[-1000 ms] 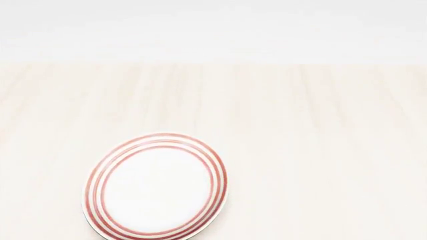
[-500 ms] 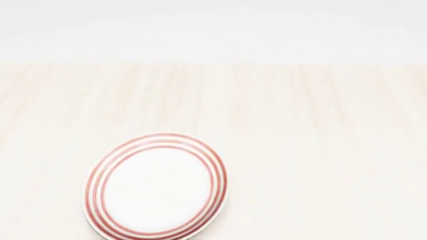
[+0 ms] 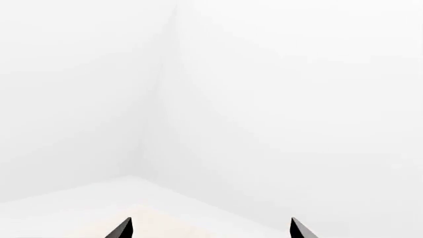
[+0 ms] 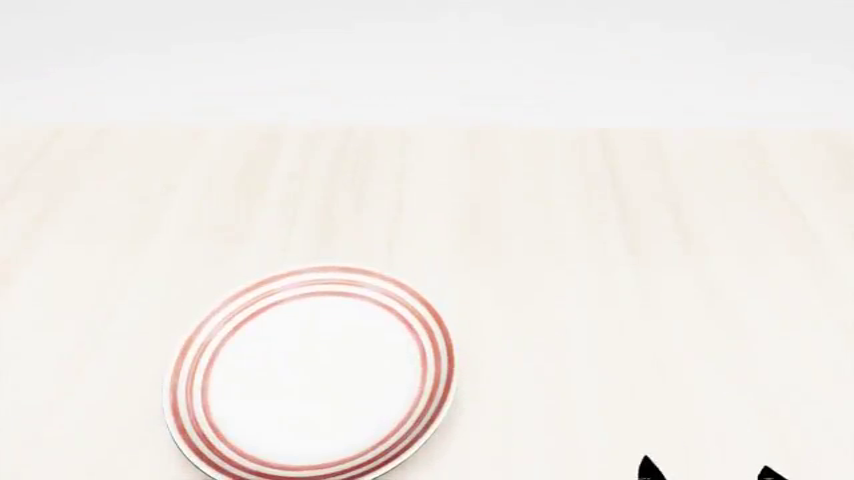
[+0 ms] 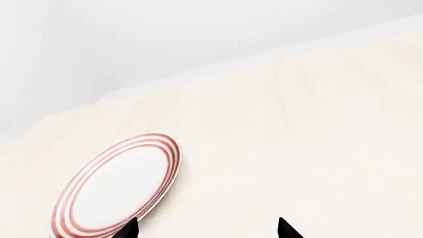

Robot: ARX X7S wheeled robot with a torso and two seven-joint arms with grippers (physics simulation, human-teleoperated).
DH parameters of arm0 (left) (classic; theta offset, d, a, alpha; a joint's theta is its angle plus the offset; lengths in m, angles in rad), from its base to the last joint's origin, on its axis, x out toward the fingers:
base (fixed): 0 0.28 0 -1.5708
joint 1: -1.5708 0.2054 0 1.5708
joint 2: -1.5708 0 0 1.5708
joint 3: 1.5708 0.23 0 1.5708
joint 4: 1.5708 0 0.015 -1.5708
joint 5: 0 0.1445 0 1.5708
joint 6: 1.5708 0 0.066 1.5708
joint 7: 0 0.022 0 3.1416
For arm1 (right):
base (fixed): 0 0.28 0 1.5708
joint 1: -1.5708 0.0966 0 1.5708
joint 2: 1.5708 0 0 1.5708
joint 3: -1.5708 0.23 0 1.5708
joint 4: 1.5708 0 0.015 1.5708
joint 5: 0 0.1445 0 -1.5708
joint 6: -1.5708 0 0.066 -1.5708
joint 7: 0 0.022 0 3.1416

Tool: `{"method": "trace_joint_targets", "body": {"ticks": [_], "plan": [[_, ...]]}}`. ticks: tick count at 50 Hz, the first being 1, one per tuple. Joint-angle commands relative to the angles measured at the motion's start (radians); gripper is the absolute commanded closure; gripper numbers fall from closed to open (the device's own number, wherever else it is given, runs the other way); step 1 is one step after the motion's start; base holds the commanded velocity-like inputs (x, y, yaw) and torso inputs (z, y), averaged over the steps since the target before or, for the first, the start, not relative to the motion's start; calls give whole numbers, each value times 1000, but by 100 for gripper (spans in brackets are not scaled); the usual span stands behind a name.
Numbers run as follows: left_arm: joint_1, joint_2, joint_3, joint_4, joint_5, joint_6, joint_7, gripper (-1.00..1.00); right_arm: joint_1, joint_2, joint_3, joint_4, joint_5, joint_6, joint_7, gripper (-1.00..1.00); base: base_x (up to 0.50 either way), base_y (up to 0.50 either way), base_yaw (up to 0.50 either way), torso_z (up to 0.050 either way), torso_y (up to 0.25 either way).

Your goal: Put the bowl on the plate.

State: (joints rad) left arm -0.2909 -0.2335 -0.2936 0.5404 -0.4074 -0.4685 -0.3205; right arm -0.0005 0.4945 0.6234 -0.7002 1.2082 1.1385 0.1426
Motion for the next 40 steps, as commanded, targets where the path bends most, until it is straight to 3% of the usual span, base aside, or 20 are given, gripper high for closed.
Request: {"method": "trace_joint_targets", "body": {"ticks": [1,40], "plan": [[2,-6,-8,4,-12,-1,-7,-100,-72,-23,-244,36,-195,-63,-175,-100,0,0,0,0,0],[2,-17,3,3,-26,7,-24,-100,-139,-12,-231,77,-221,-113,-198,-100,0,0,0,0,0]]}}
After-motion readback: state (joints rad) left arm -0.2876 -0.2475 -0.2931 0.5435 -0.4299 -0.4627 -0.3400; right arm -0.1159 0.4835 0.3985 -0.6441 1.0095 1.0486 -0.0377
